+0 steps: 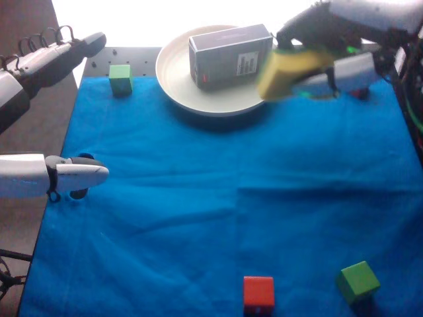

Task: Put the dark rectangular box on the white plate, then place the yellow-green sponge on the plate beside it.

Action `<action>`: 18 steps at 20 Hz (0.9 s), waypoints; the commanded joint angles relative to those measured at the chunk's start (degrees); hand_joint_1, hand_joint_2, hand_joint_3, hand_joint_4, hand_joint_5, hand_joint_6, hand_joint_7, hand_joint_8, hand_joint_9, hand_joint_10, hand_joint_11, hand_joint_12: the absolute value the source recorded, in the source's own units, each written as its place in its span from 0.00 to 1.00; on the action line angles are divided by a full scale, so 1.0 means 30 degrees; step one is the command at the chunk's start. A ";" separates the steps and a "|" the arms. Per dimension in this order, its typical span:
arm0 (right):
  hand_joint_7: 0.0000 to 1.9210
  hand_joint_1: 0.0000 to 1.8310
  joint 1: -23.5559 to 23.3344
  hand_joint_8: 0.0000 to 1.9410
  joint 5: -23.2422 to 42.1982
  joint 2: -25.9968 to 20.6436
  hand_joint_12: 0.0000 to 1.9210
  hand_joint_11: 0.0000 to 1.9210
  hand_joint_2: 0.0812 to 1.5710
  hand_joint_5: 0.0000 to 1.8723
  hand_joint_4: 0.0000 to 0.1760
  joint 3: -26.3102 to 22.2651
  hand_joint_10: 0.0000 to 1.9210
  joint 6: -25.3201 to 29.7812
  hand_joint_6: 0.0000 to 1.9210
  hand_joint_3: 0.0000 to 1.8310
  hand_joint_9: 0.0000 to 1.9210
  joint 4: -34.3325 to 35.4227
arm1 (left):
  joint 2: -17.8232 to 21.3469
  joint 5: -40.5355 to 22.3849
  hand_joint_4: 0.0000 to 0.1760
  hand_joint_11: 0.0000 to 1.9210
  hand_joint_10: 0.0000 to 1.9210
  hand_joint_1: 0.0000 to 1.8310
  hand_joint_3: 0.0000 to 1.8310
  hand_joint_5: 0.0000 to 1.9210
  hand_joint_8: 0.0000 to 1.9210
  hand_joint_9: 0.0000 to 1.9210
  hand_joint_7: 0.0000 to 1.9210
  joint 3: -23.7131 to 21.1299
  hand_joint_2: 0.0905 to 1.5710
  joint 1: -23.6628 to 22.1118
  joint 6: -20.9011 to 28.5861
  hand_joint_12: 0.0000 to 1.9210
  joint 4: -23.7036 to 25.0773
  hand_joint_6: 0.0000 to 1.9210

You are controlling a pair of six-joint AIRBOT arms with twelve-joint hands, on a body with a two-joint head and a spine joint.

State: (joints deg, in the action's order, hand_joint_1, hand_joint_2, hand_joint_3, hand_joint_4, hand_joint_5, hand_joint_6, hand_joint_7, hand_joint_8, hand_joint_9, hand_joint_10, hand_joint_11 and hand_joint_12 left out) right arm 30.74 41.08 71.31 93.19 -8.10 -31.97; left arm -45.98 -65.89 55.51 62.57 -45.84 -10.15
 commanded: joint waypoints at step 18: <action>0.11 0.29 -0.2566 0.00 -0.1081 0.3437 0.28 0.00 0.58 0.05 0.54 0.3032 0.01 -0.0698 0.00 0.00 0.12 -0.0057 | -0.0362 -0.2075 1.00 0.00 0.00 0.39 0.00 0.00 0.00 0.00 0.00 0.0241 0.52 -0.0074 0.0612 0.00 0.0074 0.00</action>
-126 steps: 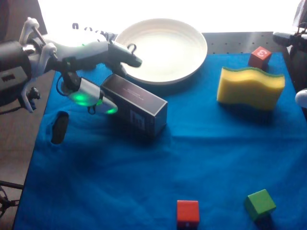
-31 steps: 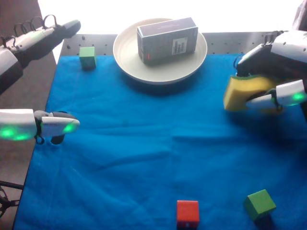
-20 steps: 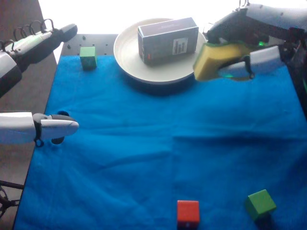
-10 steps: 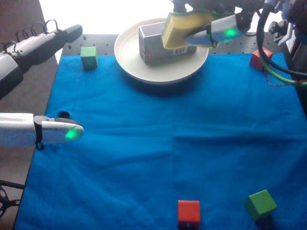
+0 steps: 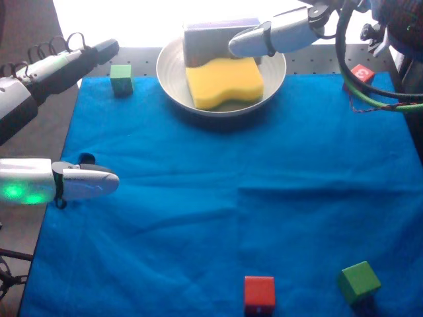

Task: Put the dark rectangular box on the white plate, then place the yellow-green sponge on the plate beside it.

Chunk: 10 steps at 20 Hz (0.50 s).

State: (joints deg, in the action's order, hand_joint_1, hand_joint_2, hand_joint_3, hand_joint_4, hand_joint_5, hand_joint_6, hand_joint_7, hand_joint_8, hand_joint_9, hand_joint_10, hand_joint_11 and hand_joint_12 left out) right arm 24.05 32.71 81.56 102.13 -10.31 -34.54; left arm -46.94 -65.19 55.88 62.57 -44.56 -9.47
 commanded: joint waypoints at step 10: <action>0.05 0.31 -0.0243 0.00 0.2204 -0.1493 0.00 0.00 0.57 0.02 0.90 -0.1475 0.00 0.0039 0.00 0.00 0.01 0.2273 | -0.0042 -0.2778 1.00 0.00 0.00 0.39 0.00 0.00 0.00 0.00 0.00 0.0081 0.52 -0.0063 0.0209 0.00 -0.0350 0.00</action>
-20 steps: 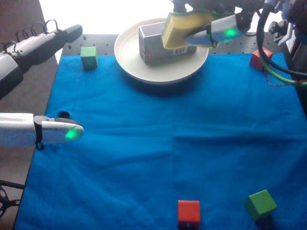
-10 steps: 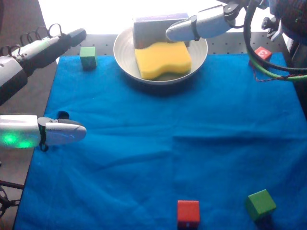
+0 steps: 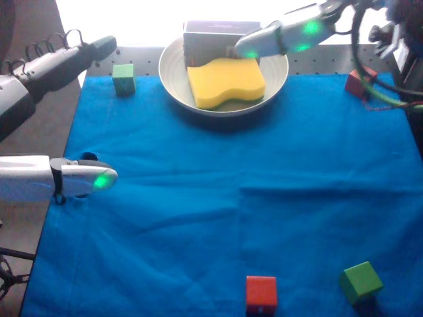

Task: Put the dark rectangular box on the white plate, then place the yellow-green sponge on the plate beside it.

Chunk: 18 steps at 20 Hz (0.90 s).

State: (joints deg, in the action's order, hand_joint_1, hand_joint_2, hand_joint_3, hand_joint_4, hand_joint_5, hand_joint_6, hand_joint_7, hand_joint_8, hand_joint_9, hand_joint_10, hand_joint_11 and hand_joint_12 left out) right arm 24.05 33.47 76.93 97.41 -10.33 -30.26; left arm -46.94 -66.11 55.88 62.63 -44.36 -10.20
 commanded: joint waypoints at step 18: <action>0.14 0.48 1.0044 0.00 1.5815 -0.6131 0.02 0.05 0.59 0.17 0.44 -0.7835 0.00 -0.2161 0.00 0.00 0.09 1.1812 | 0.0073 -0.4844 0.99 0.01 0.00 0.37 0.00 0.00 0.00 0.00 0.00 -0.0264 0.53 0.0089 0.0136 0.01 -0.0406 0.00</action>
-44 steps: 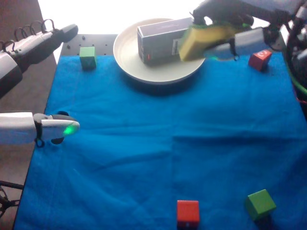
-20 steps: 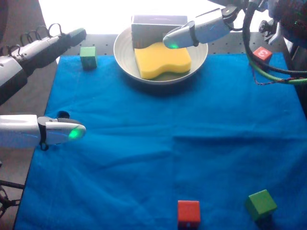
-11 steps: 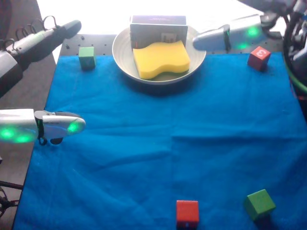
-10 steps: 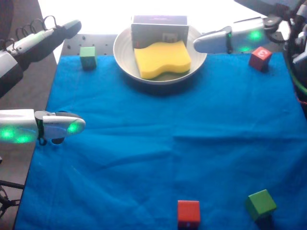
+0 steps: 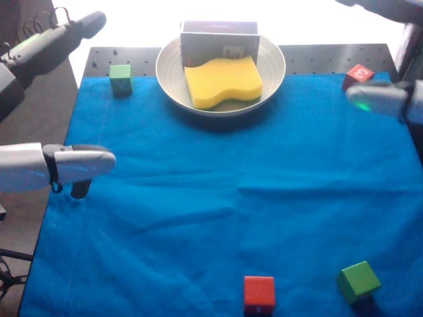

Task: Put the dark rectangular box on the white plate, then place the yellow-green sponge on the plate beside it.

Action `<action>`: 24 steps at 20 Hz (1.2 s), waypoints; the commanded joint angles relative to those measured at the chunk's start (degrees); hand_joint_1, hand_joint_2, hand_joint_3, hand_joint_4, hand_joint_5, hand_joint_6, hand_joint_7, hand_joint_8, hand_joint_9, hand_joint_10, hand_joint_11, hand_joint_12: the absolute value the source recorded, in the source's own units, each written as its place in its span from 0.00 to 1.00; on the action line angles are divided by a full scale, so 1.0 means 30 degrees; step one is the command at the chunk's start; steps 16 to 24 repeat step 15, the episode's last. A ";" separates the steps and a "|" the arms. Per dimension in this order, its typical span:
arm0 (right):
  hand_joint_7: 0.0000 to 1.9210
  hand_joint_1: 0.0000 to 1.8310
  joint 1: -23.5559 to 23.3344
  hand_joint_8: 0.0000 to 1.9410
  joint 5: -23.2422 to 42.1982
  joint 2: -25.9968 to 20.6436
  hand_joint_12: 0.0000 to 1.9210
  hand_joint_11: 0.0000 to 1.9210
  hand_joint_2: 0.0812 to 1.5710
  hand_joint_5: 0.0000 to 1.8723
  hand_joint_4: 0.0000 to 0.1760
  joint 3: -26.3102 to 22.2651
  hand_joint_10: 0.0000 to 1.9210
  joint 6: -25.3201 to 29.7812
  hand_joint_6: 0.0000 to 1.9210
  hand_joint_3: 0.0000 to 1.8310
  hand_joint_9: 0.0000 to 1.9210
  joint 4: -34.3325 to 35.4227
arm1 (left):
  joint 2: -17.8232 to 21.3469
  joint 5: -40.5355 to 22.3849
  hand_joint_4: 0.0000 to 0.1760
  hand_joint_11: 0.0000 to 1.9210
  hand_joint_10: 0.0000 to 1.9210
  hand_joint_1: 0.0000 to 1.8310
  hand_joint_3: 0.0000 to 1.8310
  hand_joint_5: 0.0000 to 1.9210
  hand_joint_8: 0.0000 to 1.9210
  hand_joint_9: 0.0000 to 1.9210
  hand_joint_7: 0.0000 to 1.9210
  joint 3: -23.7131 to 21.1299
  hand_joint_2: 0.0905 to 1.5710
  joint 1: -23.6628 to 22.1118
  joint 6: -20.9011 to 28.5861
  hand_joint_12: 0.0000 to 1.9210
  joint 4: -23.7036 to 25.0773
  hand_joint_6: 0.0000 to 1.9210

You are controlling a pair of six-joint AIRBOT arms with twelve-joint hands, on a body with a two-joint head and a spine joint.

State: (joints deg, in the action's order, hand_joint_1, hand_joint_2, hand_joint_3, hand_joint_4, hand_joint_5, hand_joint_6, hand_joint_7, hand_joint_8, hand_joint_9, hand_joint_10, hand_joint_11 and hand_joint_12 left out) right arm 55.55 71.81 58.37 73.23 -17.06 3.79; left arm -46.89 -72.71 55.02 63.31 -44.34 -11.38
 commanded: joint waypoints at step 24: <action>0.13 0.40 0.7494 0.00 0.9724 -0.2038 0.04 0.04 0.58 0.16 0.45 -0.4153 0.00 -0.0740 0.00 0.00 0.09 0.5585 | 0.0477 -0.6379 0.77 0.03 0.00 0.32 0.01 0.00 0.00 0.00 0.01 -0.1195 0.56 0.2597 0.0136 0.02 -0.1660 0.00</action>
